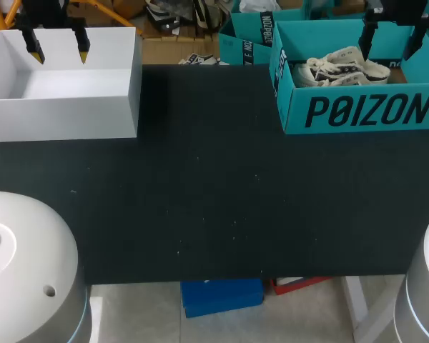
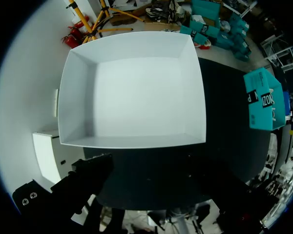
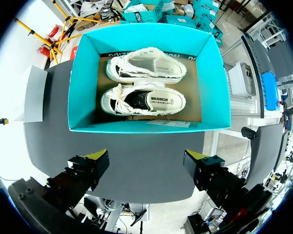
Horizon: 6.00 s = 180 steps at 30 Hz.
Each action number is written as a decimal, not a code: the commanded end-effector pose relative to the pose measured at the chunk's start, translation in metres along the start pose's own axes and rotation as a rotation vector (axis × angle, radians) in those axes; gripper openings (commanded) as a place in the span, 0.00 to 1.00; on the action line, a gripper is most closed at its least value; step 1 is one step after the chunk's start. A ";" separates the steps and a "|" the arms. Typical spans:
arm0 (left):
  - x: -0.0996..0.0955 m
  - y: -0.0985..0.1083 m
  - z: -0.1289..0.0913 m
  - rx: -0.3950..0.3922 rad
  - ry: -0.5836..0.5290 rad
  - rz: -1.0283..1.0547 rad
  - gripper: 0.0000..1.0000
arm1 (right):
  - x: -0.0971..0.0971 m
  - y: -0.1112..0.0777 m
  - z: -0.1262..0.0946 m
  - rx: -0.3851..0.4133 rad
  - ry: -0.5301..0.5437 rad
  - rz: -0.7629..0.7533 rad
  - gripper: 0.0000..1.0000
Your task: Take the shoe out of the shoebox, open the shoe tongue, remove and reinsert the insole, then place the shoe into the shoebox
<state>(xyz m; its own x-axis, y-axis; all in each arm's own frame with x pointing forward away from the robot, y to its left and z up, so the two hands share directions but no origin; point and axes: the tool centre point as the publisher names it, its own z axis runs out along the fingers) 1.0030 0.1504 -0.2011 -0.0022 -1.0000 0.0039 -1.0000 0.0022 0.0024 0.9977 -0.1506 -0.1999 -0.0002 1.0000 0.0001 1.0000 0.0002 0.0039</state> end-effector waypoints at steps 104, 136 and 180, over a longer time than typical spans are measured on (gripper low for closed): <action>0.000 0.001 -0.001 -0.001 -0.003 -0.001 1.00 | 0.010 0.116 0.091 0.065 -0.002 -2.007 0.29; 0.000 0.001 -0.001 -0.001 -0.003 -0.001 1.00 | 0.005 0.142 0.177 0.039 -0.002 -1.890 0.24; 0.000 0.001 -0.001 -0.001 -0.003 -0.001 1.00 | 0.009 0.126 0.148 0.039 0.023 -1.811 0.00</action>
<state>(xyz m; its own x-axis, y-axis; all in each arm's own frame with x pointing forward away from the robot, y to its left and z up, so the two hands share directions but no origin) 1.0031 0.1505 -0.2010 -0.0022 -1.0000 0.0039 -1.0000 0.0023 0.0023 1.1290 -0.1394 -0.3646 -0.9705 -0.2385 0.0360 -0.2387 0.9711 -0.0005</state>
